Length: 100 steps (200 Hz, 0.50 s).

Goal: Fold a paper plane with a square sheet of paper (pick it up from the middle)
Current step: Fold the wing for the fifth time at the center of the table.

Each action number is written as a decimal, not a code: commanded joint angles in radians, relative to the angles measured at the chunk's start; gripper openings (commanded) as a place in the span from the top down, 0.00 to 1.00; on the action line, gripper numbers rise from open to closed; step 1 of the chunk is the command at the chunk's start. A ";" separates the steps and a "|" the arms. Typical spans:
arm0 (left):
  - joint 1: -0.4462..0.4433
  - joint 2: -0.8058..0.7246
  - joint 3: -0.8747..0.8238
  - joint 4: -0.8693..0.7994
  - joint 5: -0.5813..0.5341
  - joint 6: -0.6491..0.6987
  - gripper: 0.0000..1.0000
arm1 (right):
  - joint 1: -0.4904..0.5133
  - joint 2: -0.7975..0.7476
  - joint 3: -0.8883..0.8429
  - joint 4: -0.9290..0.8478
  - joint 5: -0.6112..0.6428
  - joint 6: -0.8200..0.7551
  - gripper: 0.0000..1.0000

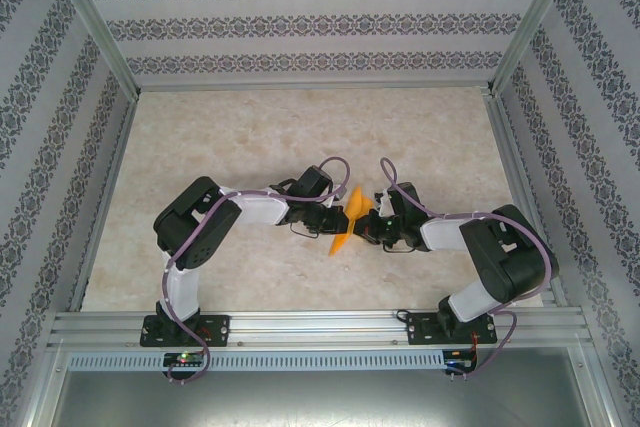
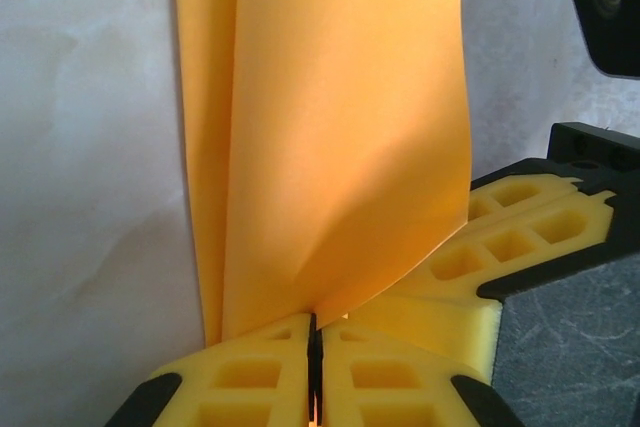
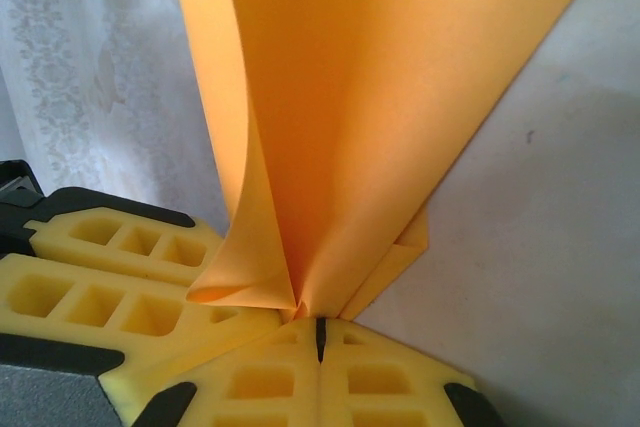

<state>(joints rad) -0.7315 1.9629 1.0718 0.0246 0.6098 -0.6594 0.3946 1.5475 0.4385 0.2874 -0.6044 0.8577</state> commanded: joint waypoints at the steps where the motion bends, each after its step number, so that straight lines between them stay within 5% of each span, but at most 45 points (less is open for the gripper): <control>1: -0.009 0.026 0.014 0.041 0.025 -0.010 0.87 | -0.008 0.017 -0.001 -0.005 0.027 -0.026 1.00; 100: -0.009 0.012 0.016 0.020 0.046 -0.008 0.85 | -0.016 0.000 -0.007 -0.012 0.023 -0.032 1.00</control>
<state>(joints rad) -0.7315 1.9579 1.0714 0.0456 0.6258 -0.6880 0.3920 1.5475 0.4385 0.2874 -0.6071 0.8574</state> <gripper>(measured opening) 0.141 0.042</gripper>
